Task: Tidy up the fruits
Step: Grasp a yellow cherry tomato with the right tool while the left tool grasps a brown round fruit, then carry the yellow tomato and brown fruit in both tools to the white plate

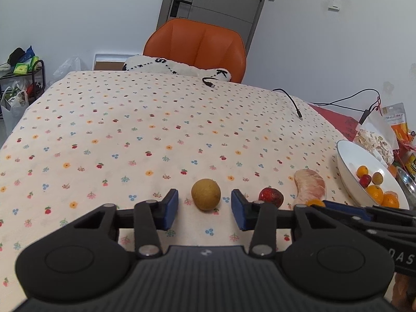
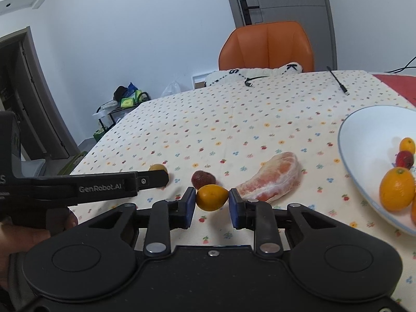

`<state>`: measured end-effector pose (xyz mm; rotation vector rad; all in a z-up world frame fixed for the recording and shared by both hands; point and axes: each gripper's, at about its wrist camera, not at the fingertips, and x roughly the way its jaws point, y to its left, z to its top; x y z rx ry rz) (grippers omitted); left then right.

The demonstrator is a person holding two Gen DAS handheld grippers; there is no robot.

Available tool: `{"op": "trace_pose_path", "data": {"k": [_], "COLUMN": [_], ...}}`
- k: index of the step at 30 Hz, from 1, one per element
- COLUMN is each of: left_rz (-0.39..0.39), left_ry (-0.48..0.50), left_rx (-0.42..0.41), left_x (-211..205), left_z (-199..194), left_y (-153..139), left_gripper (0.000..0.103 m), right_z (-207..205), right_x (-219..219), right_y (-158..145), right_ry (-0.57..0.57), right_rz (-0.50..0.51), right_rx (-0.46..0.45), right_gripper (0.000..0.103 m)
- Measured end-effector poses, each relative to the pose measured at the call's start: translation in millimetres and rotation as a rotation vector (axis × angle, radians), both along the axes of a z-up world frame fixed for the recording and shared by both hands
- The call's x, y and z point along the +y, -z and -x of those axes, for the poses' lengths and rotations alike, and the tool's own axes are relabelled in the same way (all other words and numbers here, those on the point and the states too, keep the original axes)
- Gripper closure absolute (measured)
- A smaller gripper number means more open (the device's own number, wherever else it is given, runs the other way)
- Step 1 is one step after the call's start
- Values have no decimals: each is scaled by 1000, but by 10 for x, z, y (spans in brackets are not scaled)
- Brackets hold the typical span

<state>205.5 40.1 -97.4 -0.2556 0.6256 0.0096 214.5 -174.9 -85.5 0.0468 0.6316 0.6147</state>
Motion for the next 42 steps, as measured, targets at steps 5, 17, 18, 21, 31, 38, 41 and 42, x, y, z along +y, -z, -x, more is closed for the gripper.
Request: {"op": "trace_pose_path", "data": {"k": [5,17,18,21,31,38,41,42], "left_rz": [5,1,1,2,-1,-1,-2,-2], "left_ry": [-5,30,34,46,85,112,122,126], "left_rx": [2,-45,-47,-52,-73,-86,-91,-93], "left_x": [3,-167,-190,-252,-466,-618,-682,-699], "left_z": [-16,99,108,127,173,182,176,174], "left_y": [-12,-225,-238,-267,-363,-420,-440,-448], "left_gripper": [80,80,80,80,80,80,80,80], "right_z": [-3,45,49,65,118,166,170,175], "right_x": [-46,-216,-239,-315,-550,-730,-799,-821], "right_y": [-35,-107,-115,-145,-227,-291,-308,-313], "right_ry": [15,39,43,59,107,139,151,155], "right_rz": [2,-20,-22,-28,-45,-53,-55,-56], "right_rx": [-14,-37,-40,-47,-72,-92,-96,-97], "right_gripper": [77,77,77,77,77,77,77,77]}}
